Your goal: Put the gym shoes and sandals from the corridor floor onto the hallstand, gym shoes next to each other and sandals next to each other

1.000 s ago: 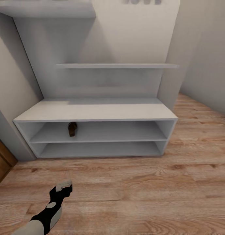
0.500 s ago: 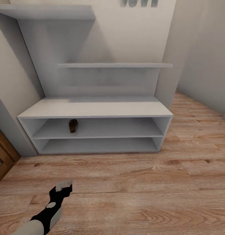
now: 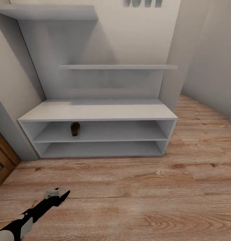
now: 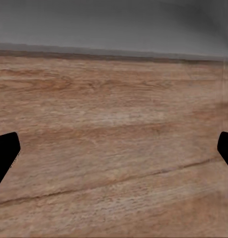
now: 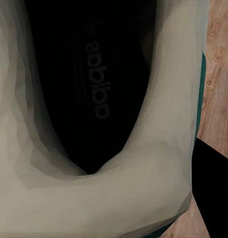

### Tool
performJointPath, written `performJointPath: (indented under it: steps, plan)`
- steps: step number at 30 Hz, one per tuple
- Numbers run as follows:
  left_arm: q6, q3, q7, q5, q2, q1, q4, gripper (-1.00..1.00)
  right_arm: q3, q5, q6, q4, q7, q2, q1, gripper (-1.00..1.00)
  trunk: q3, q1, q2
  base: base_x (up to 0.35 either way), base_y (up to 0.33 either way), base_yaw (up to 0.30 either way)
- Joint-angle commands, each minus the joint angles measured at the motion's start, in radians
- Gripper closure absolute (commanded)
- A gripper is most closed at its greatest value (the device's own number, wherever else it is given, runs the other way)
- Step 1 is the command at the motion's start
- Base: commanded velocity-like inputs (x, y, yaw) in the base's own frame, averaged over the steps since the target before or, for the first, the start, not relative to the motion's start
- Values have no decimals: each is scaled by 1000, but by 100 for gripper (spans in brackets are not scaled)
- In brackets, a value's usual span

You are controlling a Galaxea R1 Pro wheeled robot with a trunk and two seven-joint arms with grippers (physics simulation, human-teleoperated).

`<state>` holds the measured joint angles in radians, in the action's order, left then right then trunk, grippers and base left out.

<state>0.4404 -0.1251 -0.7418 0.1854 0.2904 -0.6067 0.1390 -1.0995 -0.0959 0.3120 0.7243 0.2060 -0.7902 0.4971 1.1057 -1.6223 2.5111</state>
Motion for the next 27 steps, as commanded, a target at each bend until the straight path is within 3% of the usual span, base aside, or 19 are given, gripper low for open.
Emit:
performJointPath:
  steps: [1,2,3,4,6,7,9,12,15,19,22,23,24,25,26,27]
  plan:
    - [16,-9,-55,62,21,-1,-19,-100,-3,-10,7,2,3,0,1,100,1,0,0,0,0,0]
    - [22,-11,-74,91,30,-1,-26,-100,-3,-10,7,2,3,0,1,100,1,0,0,0,0,0]
    - [34,-14,-126,165,59,-1,-44,-100,-3,-10,7,2,4,0,1,100,1,0,0,0,0,0]
    - [38,-15,-156,202,76,-1,-57,-100,-3,-10,7,1,4,1,1,100,1,0,0,0,0,0]
    - [42,-17,-191,241,101,-1,-77,-100,0,-11,7,0,4,1,1,100,1,0,0,0,0,0]
    - [44,-20,-219,292,149,-1,-101,-100,16,-11,7,-2,4,1,1,100,1,0,0,0,0,0]
    - [44,-20,-224,333,174,-1,-107,-100,26,-11,7,-4,4,4,1,100,1,0,0,0,0,0]
    - [43,-20,-222,354,186,-1,-110,-100,31,-11,6,-6,4,28,1,100,1,0,0,0,0,0]
    - [43,-21,-217,365,201,-1,-111,-100,40,-8,6,-7,5,96,1,100,1,0,0,0,0,0]
    - [43,-21,-216,367,207,-1,-111,-100,107,45,6,-8,7,181,1,100,1,0,0,0,0,0]
    - [43,-21,-215,368,209,-1,-111,-100,224,127,6,-8,7,280,1,100,1,0,0,0,0,0]
    - [43,-21,-215,368,209,-1,-111,-100,242,137,6,-8,7,299,1,100,1,0,0,0,0,0]
    - [43,-21,-215,368,209,-1,-111,-100,278,153,6,-8,7,338,1,100,1,0,0,0,0,0]
    - [43,-20,-215,368,210,-1,-111,-100,334,168,6,-8,7,402,1,100,1,0,0,0,0,0]
    - [43,-20,-215,368,210,-1,-111,-100,355,171,5,-8,6,424,1,100,1,0,0,0,0,0]
    - [43,-20,-215,368,210,-1,-111,-100,400,175,5,-8,5,466,1,100,1,0,0,0,0,0]
